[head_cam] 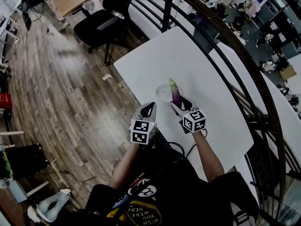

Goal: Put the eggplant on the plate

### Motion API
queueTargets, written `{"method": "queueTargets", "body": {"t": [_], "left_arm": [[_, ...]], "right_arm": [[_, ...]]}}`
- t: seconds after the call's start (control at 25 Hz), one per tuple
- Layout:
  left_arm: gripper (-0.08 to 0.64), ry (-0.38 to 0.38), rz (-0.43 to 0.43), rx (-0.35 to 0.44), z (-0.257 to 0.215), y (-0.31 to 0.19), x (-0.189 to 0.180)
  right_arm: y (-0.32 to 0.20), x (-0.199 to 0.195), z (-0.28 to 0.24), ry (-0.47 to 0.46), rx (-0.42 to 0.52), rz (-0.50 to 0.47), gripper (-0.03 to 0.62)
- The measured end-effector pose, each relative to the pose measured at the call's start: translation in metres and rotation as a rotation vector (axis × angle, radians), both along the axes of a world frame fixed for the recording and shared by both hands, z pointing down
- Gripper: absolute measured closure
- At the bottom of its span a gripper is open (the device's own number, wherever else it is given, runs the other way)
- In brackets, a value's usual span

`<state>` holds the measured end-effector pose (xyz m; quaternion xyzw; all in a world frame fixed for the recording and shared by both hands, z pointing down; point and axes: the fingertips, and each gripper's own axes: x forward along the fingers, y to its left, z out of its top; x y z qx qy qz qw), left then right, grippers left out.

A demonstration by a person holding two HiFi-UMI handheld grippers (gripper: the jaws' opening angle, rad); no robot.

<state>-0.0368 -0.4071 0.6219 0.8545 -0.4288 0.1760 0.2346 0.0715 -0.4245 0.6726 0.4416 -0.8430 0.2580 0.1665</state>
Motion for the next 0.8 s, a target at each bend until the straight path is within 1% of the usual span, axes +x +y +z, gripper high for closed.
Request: {"method": "queueTargets", "body": {"t": [0.36,0.52,0.68,0.8], "left_arm": [[0.555,0.011,-0.046,-0.055,0.019,0.0,-0.018],[0.555,0.009,-0.068,-0.072,0.028,-0.004,-0.029],[0.555,0.011,-0.088,-0.077,0.036,-0.008,-0.038],[0.555,0.001,-0.088,-0.087,0.043,-0.012,-0.041]], "right_arm": [[-0.03,0.001,0.072,0.148,-0.108,-0.096,0.357],[-0.038,0.002,0.104,0.197,-0.164,-0.129,0.357],[-0.036,0.0,0.13,0.206,-0.225,-0.139,0.357],[-0.033,-0.003,0.144,0.229,-0.26,-0.151,0.357]]}}
